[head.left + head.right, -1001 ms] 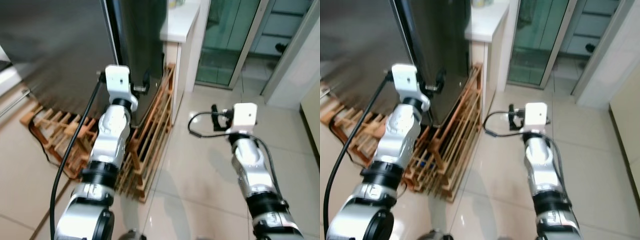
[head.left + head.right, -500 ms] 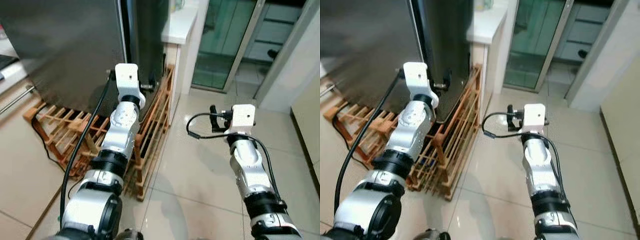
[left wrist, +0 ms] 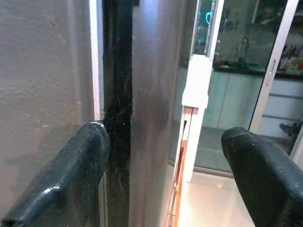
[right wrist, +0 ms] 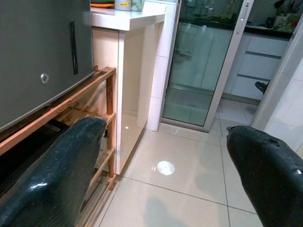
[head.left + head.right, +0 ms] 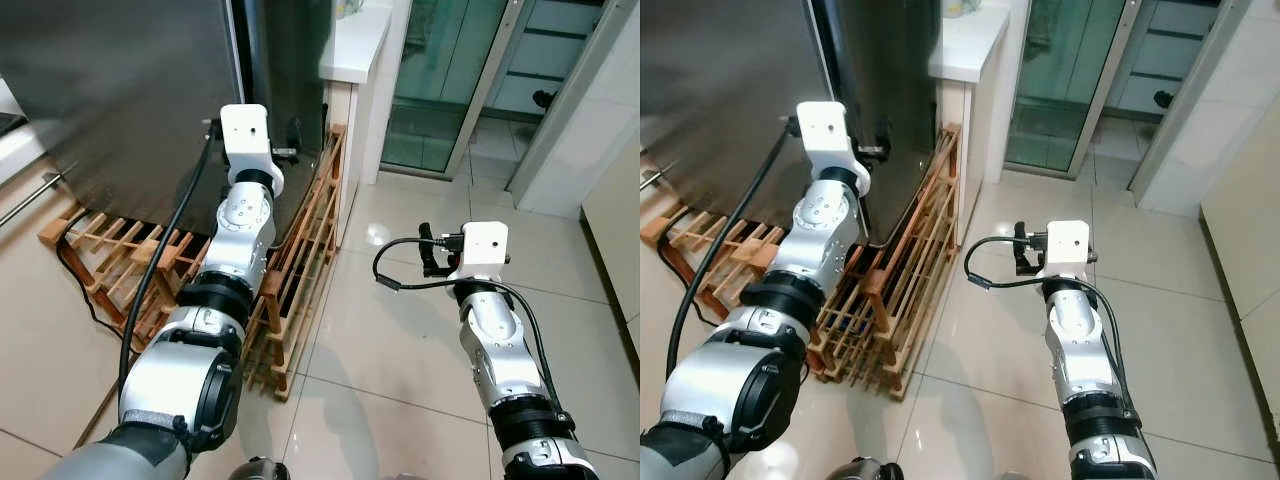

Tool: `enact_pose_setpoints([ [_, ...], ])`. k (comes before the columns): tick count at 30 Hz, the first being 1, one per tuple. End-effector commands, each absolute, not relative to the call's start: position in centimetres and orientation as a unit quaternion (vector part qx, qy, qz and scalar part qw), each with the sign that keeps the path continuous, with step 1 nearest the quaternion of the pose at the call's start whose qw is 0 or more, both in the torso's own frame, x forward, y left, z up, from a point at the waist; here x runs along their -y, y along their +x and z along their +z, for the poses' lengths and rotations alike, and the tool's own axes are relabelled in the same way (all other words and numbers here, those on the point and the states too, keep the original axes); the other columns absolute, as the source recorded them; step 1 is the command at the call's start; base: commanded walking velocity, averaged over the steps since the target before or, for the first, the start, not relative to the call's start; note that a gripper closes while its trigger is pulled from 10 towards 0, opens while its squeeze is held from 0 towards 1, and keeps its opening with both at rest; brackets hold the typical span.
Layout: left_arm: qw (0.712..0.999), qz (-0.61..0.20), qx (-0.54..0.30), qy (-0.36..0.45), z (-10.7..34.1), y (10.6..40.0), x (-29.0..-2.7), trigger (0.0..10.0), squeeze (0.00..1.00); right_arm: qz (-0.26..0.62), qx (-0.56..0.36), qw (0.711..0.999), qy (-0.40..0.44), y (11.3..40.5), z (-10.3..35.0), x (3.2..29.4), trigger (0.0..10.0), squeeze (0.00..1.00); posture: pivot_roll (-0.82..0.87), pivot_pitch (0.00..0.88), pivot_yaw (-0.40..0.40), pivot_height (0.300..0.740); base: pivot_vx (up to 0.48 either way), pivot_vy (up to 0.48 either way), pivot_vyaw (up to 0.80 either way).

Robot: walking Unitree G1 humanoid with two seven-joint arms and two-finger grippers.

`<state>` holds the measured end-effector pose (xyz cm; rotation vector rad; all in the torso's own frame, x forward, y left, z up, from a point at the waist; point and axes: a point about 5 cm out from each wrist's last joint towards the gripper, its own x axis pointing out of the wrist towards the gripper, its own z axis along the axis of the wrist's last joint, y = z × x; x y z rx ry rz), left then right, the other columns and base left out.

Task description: Restocking fridge

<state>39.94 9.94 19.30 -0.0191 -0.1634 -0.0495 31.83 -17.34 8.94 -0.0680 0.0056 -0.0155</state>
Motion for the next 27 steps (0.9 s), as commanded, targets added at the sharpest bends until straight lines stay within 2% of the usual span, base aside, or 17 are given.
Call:
enact_pose_setpoints([
  [1, 0.996, -0.054, 0.073, -0.014, 19.6, 40.2, -8.5, 10.0, 0.0, -0.002, 0.004, 0.999, -0.038, 32.0, 9.4, 17.2, 10.0, 0.0, -0.13, 0.0, 0.024, 0.74, 0.0, 0.0, 0.0],
  [8, 0.99, -0.098, 0.1, -0.032, 21.5, 40.3, -6.5, 10.0, 0.0, -0.007, 0.007, 0.999, -0.041, 31.9, 9.6, 17.5, 10.0, 0.0, -0.15, 0.0, 0.036, 0.74, 0.0, 0.0, 0.0],
  [13, 0.993, -0.099, 0.064, -0.003, 20.4, 40.3, -5.7, 10.0, 0.0, -0.006, 0.005, 0.999, -0.04, 31.7, 9.4, 17.6, 10.0, 0.0, -0.15, 0.0, 0.034, 0.74, 0.0, 0.0, 0.0],
  [14, 0.994, -0.101, 0.051, 0.006, 20.0, 40.2, -5.3, 10.0, 0.0, 0.0, 0.005, 0.999, -0.039, 31.7, 9.4, 17.4, 10.0, 0.0, -0.15, 0.0, 0.032, 0.74, 0.0, 0.0, 0.0],
  [16, 0.985, -0.164, 0.047, 0.004, 19.9, 39.7, -2.9, 10.0, 0.0, 0.017, 0.005, 0.999, -0.035, 31.7, 9.5, 17.0, 10.0, 0.0, -0.15, 0.0, 0.032, 0.74, 0.0, 0.0, 0.0],
  [17, 0.965, -0.252, 0.076, -0.003, 20.9, 38.5, 0.5, 10.0, 0.0, 0.036, 0.001, 0.999, -0.034, 31.6, 9.4, 16.6, 10.0, 0.0, -0.15, 0.0, 0.033, 0.74, 0.0, 0.0, 0.0],
  [18, 0.95, -0.298, 0.093, -0.022, 21.6, 37.8, 2.3, 10.0, 0.0, 0.046, -0.002, 0.998, -0.035, 31.5, 9.3, 16.3, 10.0, 0.0, -0.15, 0.0, 0.033, 0.74, 0.0, 0.0, 0.0],
  [21, 0.905, -0.4, 0.122, -0.076, 23.2, 35.8, 5.9, 10.0, 0.0, 0.064, -0.006, 0.997, -0.035, 31.2, 9.0, 15.8, 10.0, 0.0, -0.16, 0.0, 0.037, 0.74, 0.0, 0.0, 0.0],
  [22, 0.874, -0.455, 0.129, -0.109, 24.0, 34.7, 7.6, 10.0, 0.0, 0.07, -0.01, 0.997, -0.033, 31.0, 8.8, 15.5, 10.0, 0.0, -0.16, 0.0, 0.041, 0.74, 0.0, 0.0, 0.0],
  [23, 0.85, -0.491, 0.135, -0.131, 24.5, 33.8, 8.6, 10.0, 0.0, 0.074, -0.012, 0.997, -0.032, 30.8, 8.7, 15.3, 10.0, 0.0, -0.16, 0.0, 0.041, 0.74, 0.0, 0.0, 0.0],
  [24, 0.85, -0.491, 0.135, -0.131, 24.5, 33.8, 8.6, 10.0, 0.0, 0.074, -0.012, 0.997, -0.032, 30.8, 8.7, 15.3, 10.0, 0.0, -0.16, 0.0, 0.041, 0.74, 0.0, 0.0, 0.0],
  [26, 0.796, -0.56, 0.155, -0.171, 25.9, 32.1, 10.0, 10.0, 0.0, 0.085, -0.017, 0.996, -0.028, 30.4, 8.4, 14.8, 10.0, 0.0, -0.17, 0.0, 0.046, 0.74, 0.0, 0.0, 0.0],
  [27, 0.796, -0.56, 0.155, -0.171, 25.9, 32.1, 10.0, 10.0, 0.0, 0.085, -0.017, 0.996, -0.028, 30.4, 8.4, 14.8, 10.0, 0.0, -0.17, 0.0, 0.046, 0.74, 0.0, 0.0, 0.0],
])
